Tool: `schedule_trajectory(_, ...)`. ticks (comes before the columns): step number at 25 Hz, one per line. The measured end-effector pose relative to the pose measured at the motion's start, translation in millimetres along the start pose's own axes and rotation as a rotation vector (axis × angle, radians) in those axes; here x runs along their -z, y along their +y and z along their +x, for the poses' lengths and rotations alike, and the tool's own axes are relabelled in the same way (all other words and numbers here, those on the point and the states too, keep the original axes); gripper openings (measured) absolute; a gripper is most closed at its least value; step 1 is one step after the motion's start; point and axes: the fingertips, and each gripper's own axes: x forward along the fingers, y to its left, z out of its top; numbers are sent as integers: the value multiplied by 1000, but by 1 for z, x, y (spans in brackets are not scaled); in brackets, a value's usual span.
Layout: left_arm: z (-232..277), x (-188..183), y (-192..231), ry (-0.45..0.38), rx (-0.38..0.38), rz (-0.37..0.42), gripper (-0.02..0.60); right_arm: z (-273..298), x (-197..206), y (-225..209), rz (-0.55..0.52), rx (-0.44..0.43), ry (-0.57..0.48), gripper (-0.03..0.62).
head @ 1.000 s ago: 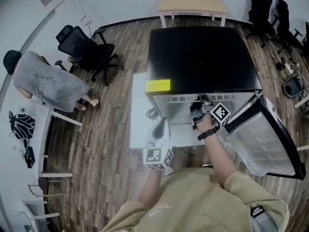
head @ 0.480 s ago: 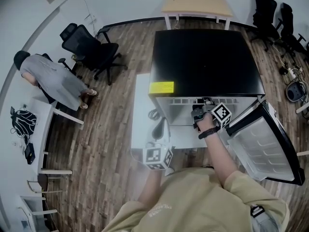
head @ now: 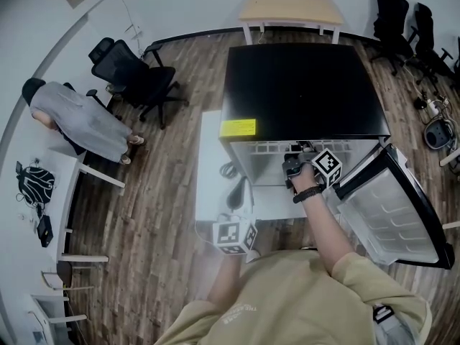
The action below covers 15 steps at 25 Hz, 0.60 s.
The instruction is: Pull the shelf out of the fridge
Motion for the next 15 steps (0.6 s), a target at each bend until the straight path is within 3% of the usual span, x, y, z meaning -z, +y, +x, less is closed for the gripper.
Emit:
schedule_trajectory(8,-11,-1,-4,-19,11,-15,2,-6,1,-4,67,1,-13,32)
schedule_trajectory(15,-20,-4,-9,-42,27,-37,3,-23,7,-2,42,-11,-1,32)
